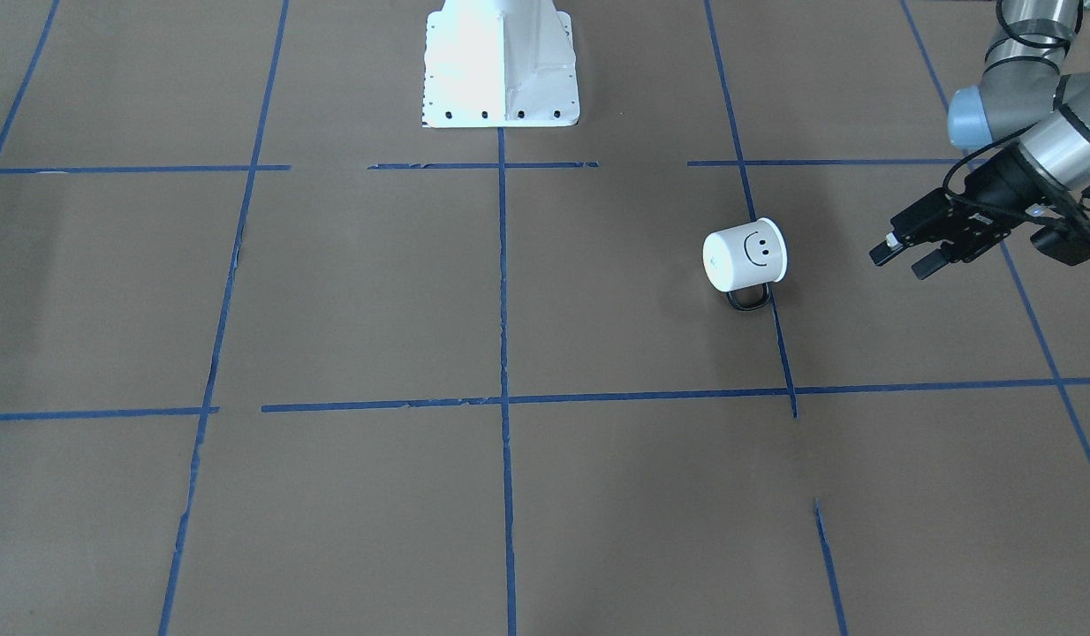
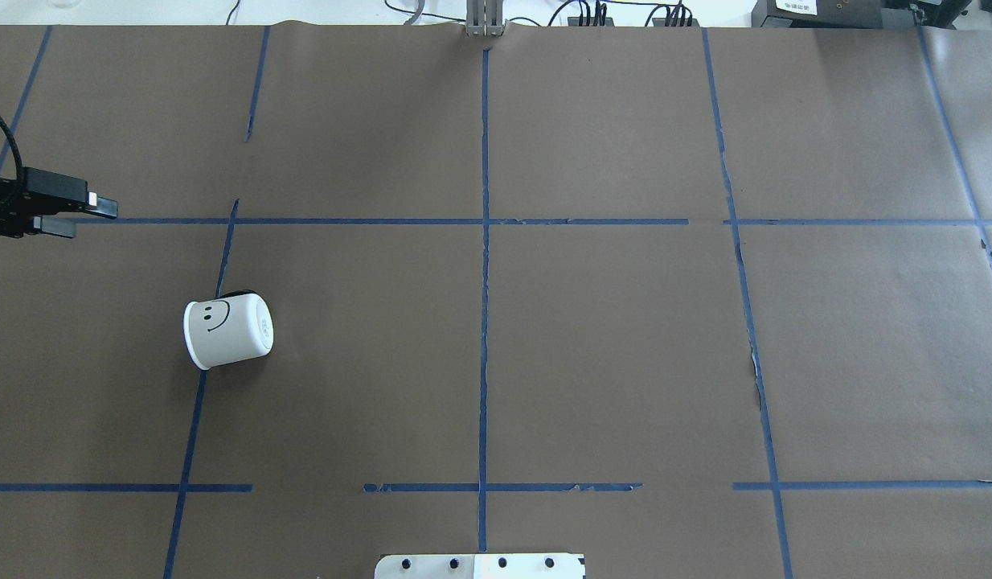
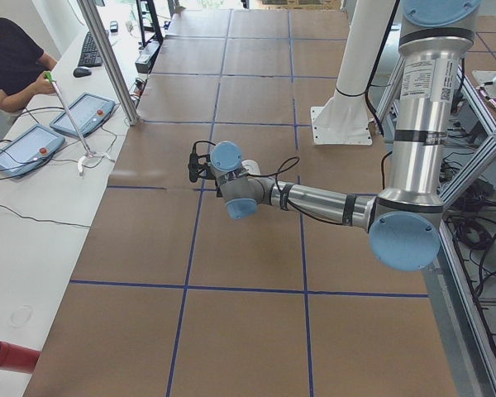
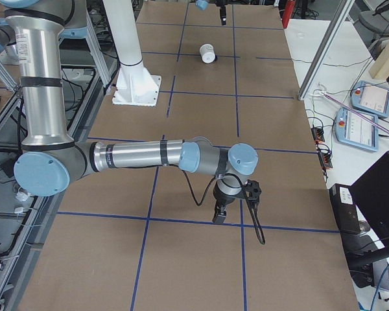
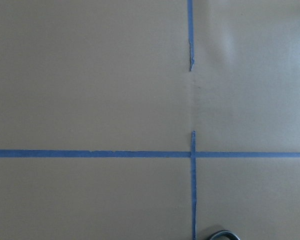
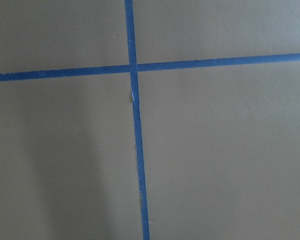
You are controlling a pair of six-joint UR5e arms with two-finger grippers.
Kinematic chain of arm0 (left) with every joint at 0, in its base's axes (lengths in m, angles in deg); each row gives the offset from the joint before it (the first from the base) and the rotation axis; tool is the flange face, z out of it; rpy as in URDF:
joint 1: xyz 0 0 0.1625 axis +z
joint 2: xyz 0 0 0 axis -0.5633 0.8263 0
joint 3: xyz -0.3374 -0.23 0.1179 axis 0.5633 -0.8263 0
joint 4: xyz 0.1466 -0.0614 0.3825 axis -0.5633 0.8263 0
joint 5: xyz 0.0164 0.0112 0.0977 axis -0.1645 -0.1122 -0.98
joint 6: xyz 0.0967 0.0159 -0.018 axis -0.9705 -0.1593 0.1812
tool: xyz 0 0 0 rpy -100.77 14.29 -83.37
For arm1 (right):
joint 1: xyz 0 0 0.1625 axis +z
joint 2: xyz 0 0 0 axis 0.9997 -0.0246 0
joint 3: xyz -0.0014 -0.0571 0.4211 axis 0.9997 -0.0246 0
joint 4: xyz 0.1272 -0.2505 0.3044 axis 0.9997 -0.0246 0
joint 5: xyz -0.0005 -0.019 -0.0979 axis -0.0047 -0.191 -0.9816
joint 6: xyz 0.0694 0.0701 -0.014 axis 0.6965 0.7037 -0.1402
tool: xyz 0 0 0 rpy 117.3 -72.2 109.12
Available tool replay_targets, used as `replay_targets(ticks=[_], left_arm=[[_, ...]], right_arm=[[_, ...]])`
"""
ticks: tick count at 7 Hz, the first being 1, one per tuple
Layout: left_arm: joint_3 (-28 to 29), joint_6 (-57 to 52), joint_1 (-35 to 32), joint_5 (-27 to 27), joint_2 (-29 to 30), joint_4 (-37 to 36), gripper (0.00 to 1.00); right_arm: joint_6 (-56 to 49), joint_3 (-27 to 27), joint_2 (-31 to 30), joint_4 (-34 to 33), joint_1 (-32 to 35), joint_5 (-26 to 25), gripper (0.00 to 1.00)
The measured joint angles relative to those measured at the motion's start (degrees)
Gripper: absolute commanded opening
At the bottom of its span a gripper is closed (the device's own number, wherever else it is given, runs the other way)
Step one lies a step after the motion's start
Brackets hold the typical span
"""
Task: Flip mug
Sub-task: 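Move the left gripper in toward the open end of the sideways white mug, then close the left gripper on the mug rim and lift it slightly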
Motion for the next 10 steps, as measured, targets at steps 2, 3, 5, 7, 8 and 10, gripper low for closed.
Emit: replay_targets(ticks=[2,3,5,7,8,10], left_arm=[[2.2,9.5,4.6,-7.1,0.0,11.9,1.00],[4.8,16.4,7.0,-9.7,-0.4,20.0,1.00],[9.6,25.9,12.2,-15.4,-1.2,32.8,1.00],[10.4,30.0,15.8,-17.8,-1.4,36.0,1.00],[10.4,31.0,17.0,-18.1,-1.4,36.4,1.00],[10.4,31.6,18.1,-18.2,-1.1,36.5,1.00]], right_arm=[[0.0,0.0,0.0,0.0,0.0,0.0,1.00],[0.0,0.0,0.0,0.0,0.0,0.0,1.00],[0.0,0.0,0.0,0.0,0.0,0.0,1.00],[0.0,0.0,0.0,0.0,0.0,0.0,1.00],[0.0,0.0,0.0,0.0,0.0,0.0,1.00],[0.0,0.0,0.0,0.0,0.0,0.0,1.00]])
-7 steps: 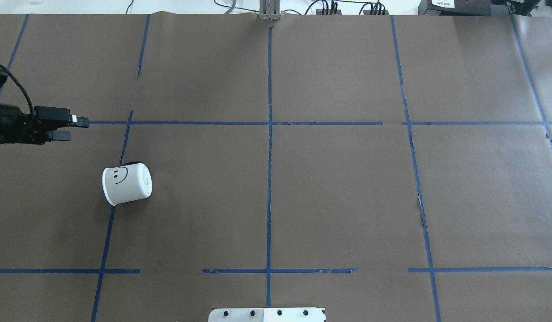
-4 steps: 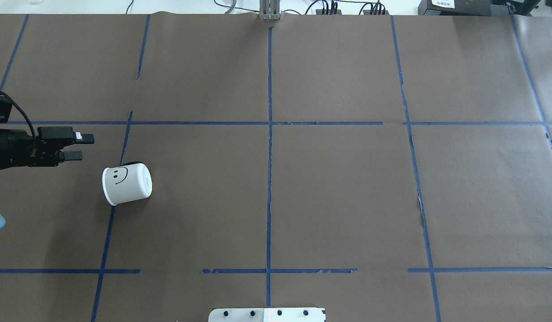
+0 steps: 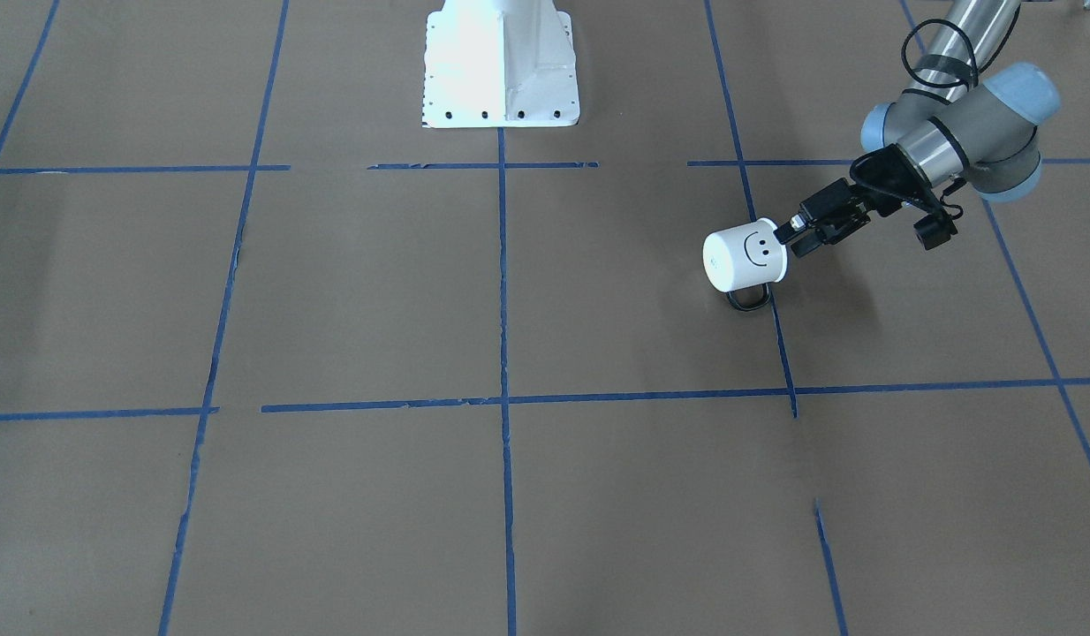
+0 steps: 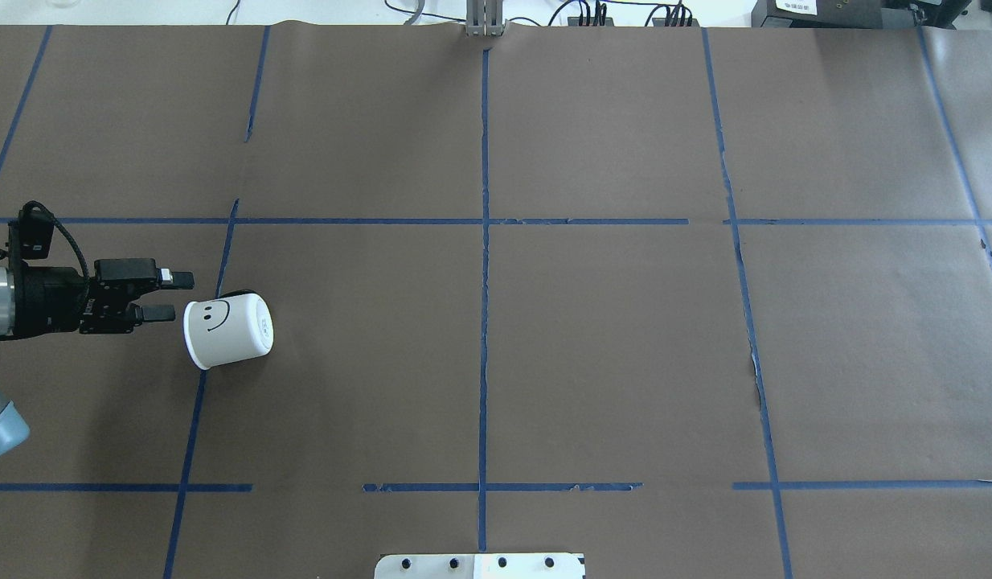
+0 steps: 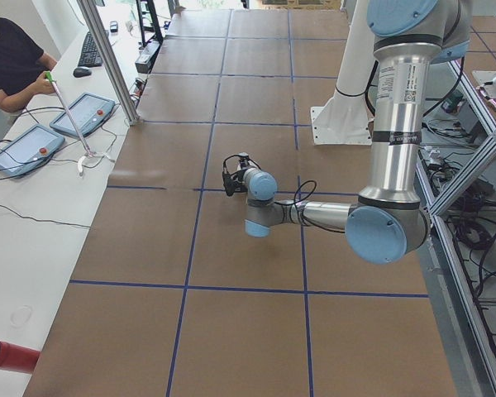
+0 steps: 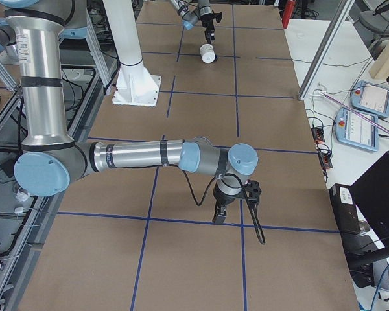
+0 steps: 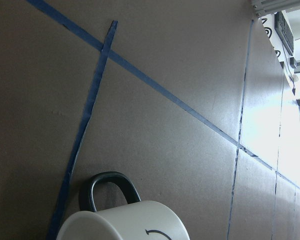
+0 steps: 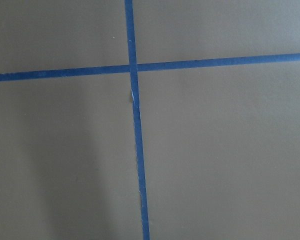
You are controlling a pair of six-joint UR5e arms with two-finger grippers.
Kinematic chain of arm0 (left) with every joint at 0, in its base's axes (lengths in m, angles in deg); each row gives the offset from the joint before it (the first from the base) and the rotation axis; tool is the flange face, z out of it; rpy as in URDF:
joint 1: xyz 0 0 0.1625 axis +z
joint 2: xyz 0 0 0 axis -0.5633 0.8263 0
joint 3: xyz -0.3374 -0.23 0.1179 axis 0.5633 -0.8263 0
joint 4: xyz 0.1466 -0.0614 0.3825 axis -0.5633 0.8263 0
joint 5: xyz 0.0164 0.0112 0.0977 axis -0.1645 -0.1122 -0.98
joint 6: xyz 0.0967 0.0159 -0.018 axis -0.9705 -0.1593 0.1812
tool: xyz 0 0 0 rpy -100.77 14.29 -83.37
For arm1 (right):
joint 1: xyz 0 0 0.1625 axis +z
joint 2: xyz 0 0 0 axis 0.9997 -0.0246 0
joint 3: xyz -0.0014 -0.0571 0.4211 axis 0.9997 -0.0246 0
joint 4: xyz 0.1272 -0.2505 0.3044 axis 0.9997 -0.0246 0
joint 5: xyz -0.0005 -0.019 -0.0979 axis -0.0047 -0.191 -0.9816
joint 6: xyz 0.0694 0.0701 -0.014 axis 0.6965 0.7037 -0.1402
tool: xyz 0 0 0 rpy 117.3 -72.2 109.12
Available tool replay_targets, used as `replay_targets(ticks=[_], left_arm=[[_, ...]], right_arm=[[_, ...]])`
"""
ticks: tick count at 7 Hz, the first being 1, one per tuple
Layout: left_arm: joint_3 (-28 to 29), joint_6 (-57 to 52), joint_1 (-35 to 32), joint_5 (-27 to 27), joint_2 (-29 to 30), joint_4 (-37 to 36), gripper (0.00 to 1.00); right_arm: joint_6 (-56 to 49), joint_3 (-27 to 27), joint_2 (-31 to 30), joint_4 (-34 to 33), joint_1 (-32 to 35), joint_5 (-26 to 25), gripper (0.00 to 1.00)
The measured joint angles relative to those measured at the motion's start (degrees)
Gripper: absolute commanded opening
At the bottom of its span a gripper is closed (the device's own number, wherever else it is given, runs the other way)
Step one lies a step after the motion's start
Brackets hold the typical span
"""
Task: Flip mug
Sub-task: 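Close the left gripper on the mug rim and lift it slightly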
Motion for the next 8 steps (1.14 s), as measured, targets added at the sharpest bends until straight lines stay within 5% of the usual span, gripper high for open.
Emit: replay_targets(ticks=[2,4,8], left_arm=[[0.1,0.1,1.5,-0.1,0.5,-0.1,1.00],[0.2,0.1,2.4,-0.1,1.2,-0.2,0.62],[-0.1,0.2,2.8,-0.1,2.4,-0.5,0.43]], right_arm=[[0.0,0.0,0.0,0.0,0.0,0.0,1.00],[0.0,0.0,0.0,0.0,0.0,0.0,1.00],[0.0,0.0,0.0,0.0,0.0,0.0,1.00]])
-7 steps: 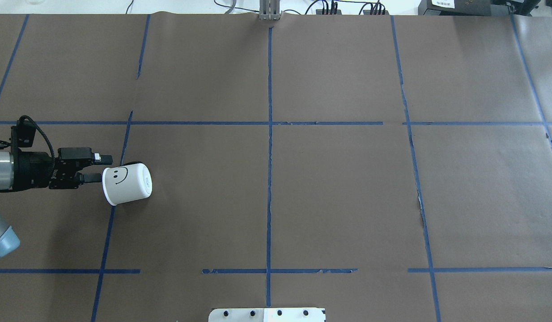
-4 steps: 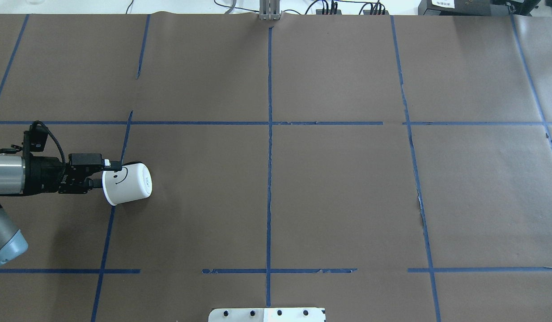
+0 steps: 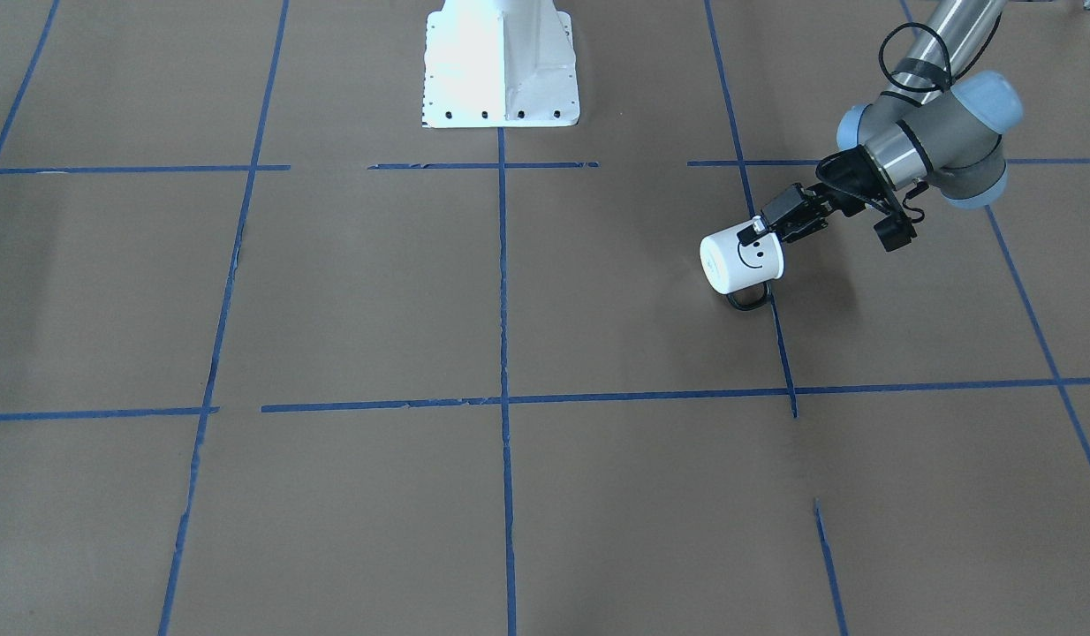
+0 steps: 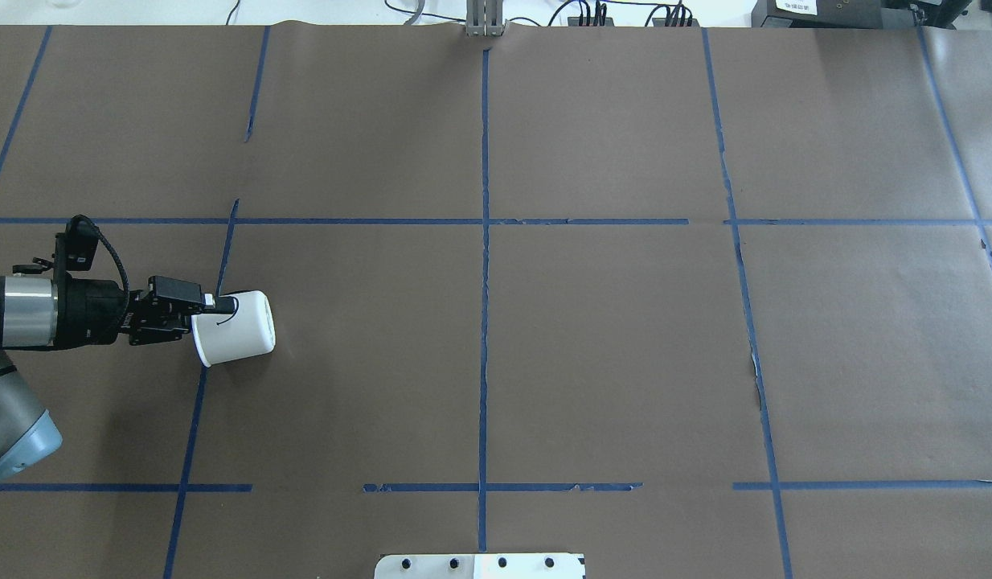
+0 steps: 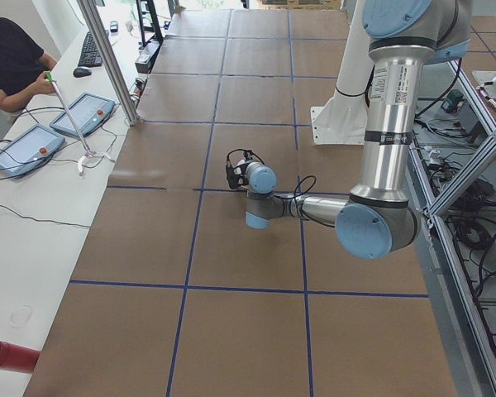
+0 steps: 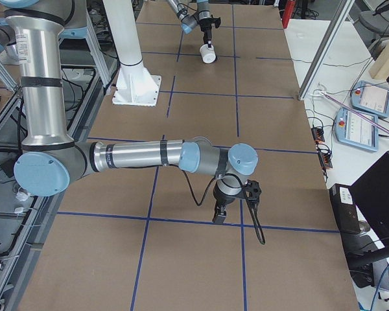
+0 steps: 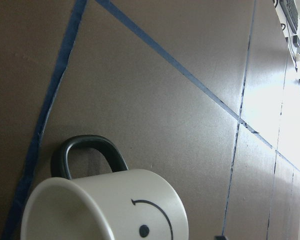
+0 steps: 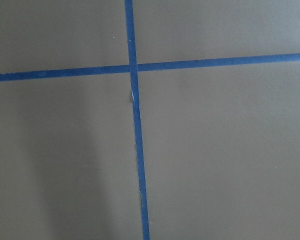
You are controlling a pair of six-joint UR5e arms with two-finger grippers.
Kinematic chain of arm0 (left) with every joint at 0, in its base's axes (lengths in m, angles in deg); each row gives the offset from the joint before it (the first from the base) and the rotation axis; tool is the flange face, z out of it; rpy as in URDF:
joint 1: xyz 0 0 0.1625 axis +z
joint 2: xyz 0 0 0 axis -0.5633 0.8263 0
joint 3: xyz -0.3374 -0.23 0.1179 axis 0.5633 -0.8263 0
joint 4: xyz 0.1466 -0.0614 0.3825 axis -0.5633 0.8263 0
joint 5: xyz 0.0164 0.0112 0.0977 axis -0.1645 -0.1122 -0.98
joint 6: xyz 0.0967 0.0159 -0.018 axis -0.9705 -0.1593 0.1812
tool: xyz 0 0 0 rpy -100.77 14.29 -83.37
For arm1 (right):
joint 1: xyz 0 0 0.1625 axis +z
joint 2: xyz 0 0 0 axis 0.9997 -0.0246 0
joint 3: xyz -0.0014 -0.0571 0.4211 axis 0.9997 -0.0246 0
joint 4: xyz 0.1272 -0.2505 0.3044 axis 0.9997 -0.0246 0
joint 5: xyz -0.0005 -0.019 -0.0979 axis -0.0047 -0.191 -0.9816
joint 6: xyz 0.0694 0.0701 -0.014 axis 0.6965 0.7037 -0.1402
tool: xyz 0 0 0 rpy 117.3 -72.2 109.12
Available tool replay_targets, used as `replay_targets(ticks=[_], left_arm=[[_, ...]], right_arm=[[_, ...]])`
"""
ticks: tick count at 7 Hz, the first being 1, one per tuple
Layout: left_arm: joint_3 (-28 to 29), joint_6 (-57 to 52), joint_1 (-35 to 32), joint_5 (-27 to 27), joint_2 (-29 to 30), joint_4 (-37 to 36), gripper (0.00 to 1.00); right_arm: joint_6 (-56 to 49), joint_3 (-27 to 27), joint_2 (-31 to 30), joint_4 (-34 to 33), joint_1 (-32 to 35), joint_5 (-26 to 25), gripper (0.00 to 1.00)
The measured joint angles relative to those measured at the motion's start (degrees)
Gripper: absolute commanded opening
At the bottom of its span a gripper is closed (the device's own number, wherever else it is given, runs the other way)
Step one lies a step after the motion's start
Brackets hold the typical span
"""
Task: Flip mug
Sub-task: 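Close the left gripper on the mug rim and lift it slightly, then carry the mug with the left gripper toward the table centre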
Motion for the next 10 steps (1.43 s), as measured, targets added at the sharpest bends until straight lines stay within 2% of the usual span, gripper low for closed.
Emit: replay_targets(ticks=[3,6,8,10], left_arm=[[-1.1,0.1,0.0,0.5,0.2,-0.3,0.29],[-1.3,0.3,0.0,0.5,0.9,-0.5,0.00],[-1.6,0.5,0.0,0.6,1.4,-0.6,0.00],[-4.4,2.1,-0.1,2.4,1.6,-2.6,0.00]], right_arm=[[0.0,0.0,0.0,0.0,0.0,0.0,1.00],[0.0,0.0,0.0,0.0,0.0,0.0,1.00],[0.0,0.0,0.0,0.0,0.0,0.0,1.00],[0.0,0.0,0.0,0.0,0.0,0.0,1.00]])
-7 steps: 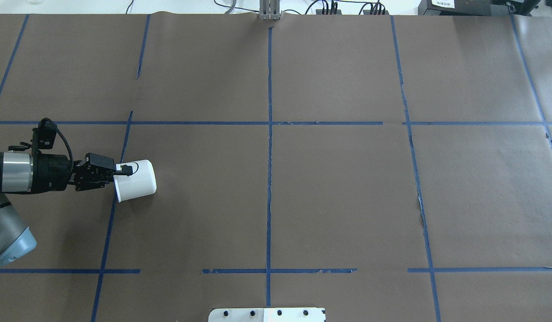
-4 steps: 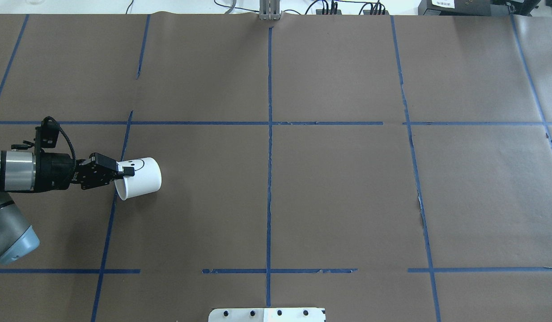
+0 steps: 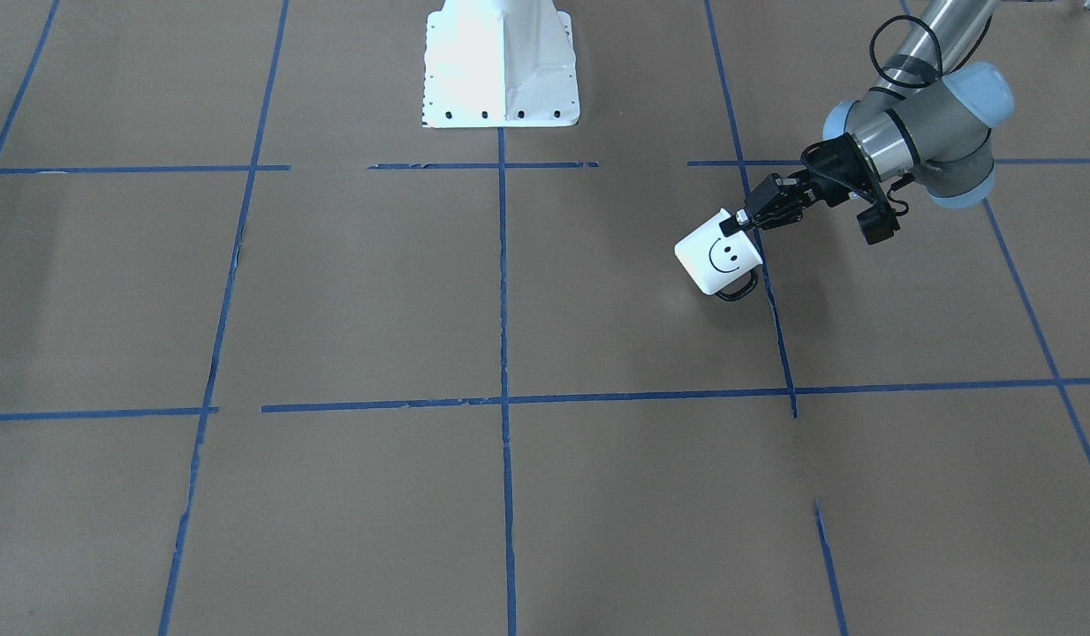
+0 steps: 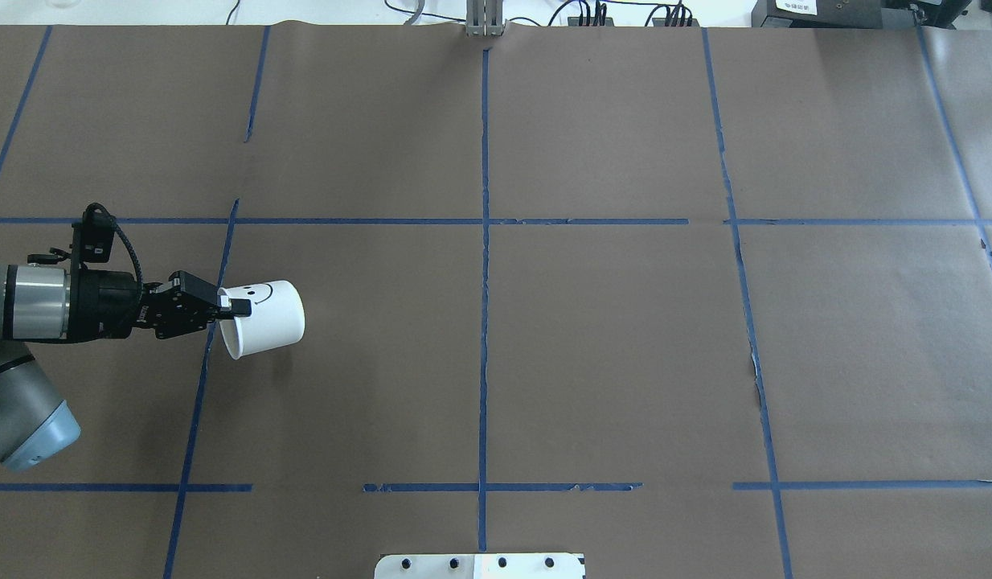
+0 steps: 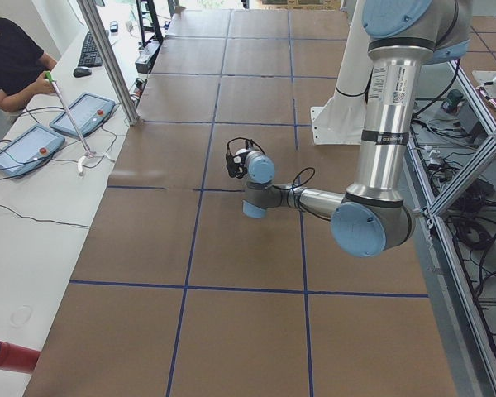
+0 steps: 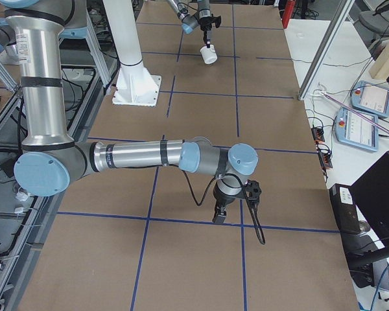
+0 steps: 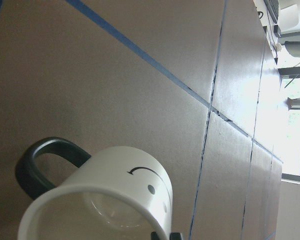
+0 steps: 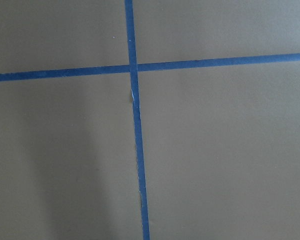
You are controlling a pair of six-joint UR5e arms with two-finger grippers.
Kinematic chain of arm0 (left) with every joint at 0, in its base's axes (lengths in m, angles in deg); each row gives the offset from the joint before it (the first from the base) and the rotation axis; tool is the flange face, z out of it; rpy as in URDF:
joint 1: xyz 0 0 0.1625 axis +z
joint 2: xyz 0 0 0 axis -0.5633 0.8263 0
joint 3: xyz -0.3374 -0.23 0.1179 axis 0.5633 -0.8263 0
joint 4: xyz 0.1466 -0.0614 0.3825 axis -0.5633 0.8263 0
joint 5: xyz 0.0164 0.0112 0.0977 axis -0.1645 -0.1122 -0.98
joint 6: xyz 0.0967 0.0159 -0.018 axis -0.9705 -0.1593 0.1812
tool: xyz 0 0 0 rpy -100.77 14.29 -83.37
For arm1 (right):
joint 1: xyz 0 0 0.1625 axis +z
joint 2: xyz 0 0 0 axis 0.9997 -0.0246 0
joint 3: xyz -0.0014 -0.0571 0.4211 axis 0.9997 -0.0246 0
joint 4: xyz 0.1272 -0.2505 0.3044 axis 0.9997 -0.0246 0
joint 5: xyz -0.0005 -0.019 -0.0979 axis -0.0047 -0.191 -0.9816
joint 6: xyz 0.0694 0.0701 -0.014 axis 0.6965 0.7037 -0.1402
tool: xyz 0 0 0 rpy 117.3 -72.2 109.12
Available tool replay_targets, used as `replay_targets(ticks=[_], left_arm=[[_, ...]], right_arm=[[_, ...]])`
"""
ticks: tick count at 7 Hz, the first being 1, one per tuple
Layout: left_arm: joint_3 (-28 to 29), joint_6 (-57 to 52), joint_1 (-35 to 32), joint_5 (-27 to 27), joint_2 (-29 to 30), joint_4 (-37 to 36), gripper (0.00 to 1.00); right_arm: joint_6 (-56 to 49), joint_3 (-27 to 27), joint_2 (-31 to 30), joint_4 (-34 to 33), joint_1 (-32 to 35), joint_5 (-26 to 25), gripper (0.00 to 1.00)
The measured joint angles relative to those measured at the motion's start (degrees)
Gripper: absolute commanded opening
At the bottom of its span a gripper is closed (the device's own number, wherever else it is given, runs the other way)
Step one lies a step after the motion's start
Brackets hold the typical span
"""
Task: Flip mug
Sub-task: 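Carry the mug with the left gripper toward the table centre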
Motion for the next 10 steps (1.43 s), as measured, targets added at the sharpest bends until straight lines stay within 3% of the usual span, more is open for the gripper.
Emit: replay_targets(ticks=[4,7,10], left_arm=[[-8.1,-0.6,1.3,2.0,6.8,-20.0,0.00],[-12.8,-9.9,2.0,1.9,18.5,-48.1,0.00],[-12.3,-22.6,4.3,0.2,33.1,-77.0,0.00]], right_arm=[[0.0,0.0,0.0,0.0,0.0,0.0,1.00],[0.0,0.0,0.0,0.0,0.0,0.0,1.00],[0.0,0.0,0.0,0.0,0.0,0.0,1.00]])
